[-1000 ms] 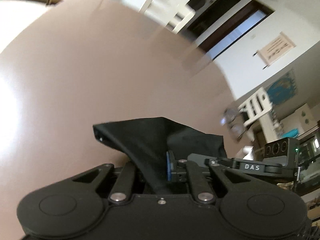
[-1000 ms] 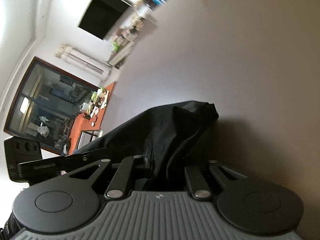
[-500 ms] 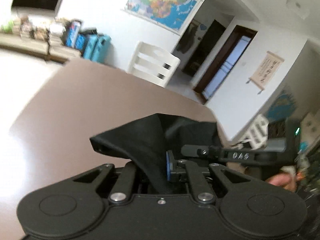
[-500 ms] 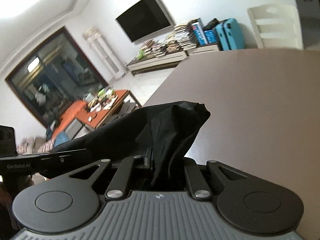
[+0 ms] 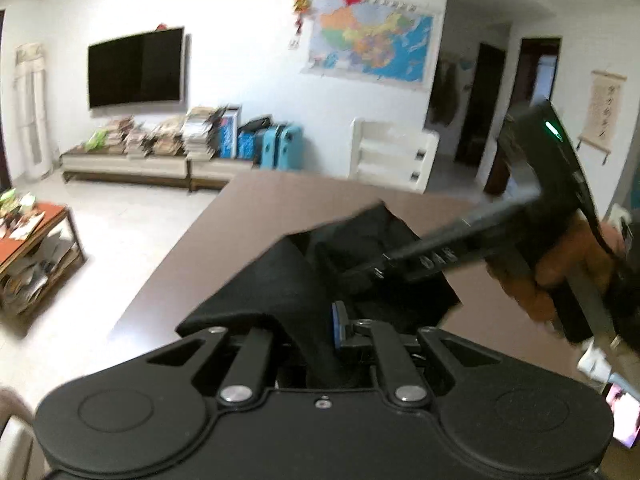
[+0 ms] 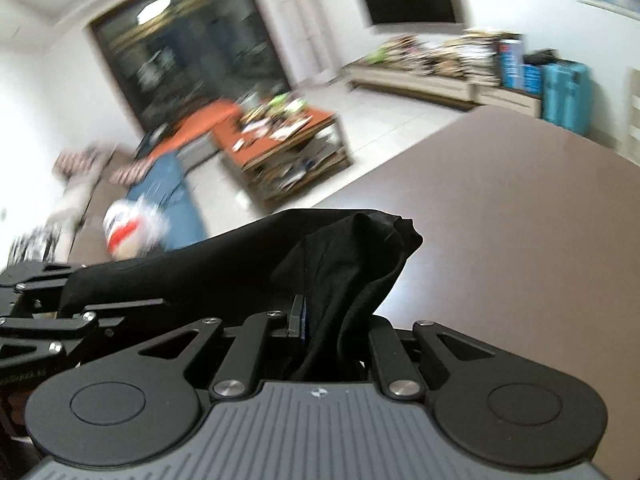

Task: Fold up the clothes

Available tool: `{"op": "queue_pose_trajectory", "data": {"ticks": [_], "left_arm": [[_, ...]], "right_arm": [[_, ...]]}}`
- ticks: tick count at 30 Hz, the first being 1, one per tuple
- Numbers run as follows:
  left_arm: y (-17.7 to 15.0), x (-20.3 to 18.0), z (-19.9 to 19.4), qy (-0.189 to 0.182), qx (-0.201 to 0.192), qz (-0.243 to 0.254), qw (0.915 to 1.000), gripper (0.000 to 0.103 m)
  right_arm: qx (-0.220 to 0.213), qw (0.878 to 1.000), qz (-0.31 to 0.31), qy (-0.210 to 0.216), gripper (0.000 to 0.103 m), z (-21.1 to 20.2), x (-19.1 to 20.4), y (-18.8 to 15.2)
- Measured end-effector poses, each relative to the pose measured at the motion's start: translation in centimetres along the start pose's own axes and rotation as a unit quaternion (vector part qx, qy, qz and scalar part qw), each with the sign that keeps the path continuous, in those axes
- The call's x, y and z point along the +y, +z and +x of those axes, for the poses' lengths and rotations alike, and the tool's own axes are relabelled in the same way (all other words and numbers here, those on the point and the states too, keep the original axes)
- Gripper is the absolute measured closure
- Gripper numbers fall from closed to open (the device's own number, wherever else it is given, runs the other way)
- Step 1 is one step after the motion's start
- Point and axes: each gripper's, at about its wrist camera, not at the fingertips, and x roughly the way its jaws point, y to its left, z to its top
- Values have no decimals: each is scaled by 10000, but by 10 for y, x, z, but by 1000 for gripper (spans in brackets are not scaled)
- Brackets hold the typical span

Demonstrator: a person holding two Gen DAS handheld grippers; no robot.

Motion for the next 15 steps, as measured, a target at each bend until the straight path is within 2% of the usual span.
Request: {"op": "queue_pose_trajectory", "data": {"ticks": [3, 5, 8, 10, 15], "left_arm": [[-25, 1, 32, 192, 725, -98, 9971, 94], [-36, 5, 47, 274, 1038, -157, 9941, 94], [-61, 15, 79, 487, 1739, -460, 9825, 95], [-60, 16, 74, 451, 1774, -513, 9818, 95], [-57, 4, 70, 410, 1869, -417, 9806, 95]], "right_arm": [[414, 9987, -278, 59, 93, 33, 7, 2], [1052, 9928, -571, -4, 93, 84, 19, -4], [1654, 9829, -790, -195, 92, 130, 20, -19], [1626, 9829, -864, -52, 92, 131, 27, -23], [1619, 9777, -1323, 222, 92, 125, 39, -7]]}}
